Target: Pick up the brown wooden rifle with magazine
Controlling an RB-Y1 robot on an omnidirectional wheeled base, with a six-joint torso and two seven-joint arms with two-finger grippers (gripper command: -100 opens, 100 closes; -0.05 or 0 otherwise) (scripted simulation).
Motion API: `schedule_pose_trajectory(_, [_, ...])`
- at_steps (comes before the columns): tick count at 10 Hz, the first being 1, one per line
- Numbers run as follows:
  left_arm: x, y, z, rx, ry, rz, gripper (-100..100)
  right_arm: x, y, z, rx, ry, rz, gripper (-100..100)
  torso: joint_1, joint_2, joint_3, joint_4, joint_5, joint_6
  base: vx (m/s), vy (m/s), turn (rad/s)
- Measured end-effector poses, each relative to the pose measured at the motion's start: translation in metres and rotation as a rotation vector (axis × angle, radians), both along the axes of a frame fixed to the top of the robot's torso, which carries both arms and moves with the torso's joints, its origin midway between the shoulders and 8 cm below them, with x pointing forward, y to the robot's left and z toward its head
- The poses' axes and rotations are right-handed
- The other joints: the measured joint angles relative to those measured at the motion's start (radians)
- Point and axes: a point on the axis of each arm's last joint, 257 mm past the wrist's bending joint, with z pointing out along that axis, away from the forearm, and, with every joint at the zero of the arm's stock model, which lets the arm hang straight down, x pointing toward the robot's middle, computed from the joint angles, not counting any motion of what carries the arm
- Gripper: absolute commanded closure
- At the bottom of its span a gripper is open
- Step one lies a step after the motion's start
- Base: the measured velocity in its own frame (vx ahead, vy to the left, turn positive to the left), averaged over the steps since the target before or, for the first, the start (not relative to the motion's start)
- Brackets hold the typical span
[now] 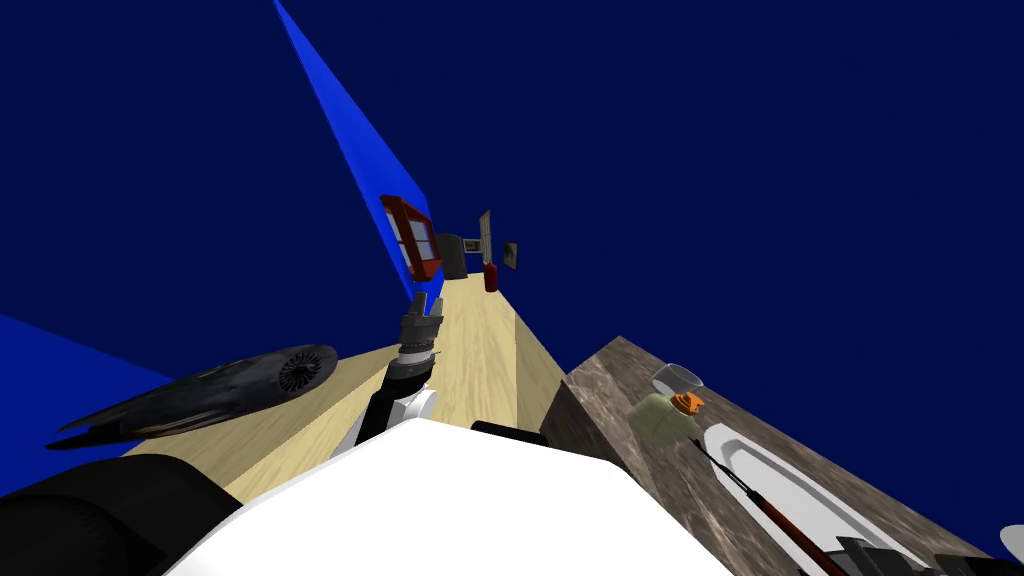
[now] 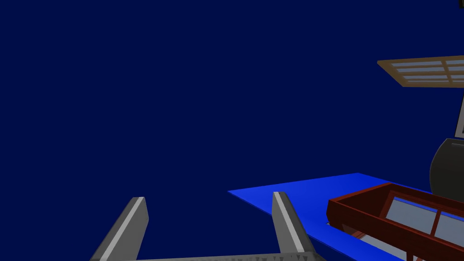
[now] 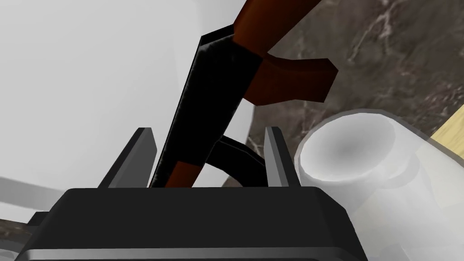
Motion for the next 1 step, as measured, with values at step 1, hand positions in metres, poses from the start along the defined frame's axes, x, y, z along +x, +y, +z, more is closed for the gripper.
schedule_pose_trajectory(1, [0.0,0.0,0.0,0.0,0.0,0.0,0,0.0003,0.0003,0.0009,0.001,0.001,0.001,0,-0.001,0.0,0.0,0.0,-0.001,0.0,0.0,0.0,0.0])
